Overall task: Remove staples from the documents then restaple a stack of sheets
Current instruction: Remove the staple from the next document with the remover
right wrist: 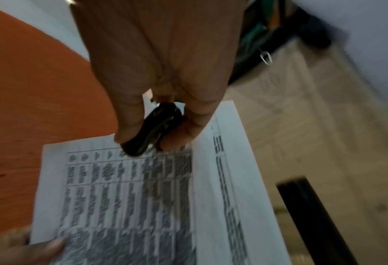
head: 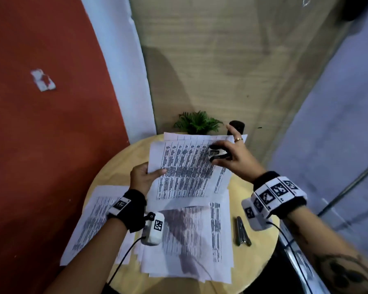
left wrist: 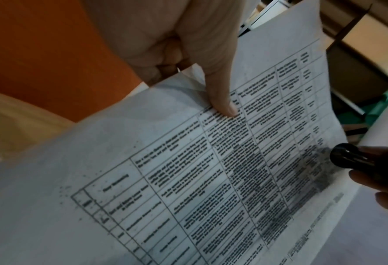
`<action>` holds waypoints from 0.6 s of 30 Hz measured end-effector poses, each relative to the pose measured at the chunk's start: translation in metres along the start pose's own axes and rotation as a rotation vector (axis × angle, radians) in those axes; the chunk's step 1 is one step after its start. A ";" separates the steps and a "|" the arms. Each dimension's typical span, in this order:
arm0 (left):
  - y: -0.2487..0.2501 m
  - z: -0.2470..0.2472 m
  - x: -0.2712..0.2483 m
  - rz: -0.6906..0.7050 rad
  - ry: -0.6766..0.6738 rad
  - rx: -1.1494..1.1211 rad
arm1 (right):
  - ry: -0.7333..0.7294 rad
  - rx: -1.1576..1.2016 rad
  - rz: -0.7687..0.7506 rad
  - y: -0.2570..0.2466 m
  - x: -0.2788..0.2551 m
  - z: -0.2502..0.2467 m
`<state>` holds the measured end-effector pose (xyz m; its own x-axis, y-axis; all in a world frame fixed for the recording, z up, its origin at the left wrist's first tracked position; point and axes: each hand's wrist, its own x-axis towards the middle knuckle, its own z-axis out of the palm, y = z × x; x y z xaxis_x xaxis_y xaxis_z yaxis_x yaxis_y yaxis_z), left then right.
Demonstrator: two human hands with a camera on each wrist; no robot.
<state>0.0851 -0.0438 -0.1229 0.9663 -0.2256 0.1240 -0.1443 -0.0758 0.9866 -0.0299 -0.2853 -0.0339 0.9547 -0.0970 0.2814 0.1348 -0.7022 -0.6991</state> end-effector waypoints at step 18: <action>0.180 -0.006 -0.025 0.688 0.128 0.783 | -0.270 -0.099 -0.205 -0.088 0.006 -0.072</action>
<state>0.0364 -0.0457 0.0522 0.6320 -0.3573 0.6877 -0.7245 -0.5875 0.3605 -0.0549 -0.2753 0.0768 0.9481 0.2336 0.2160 0.3168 -0.7539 -0.5756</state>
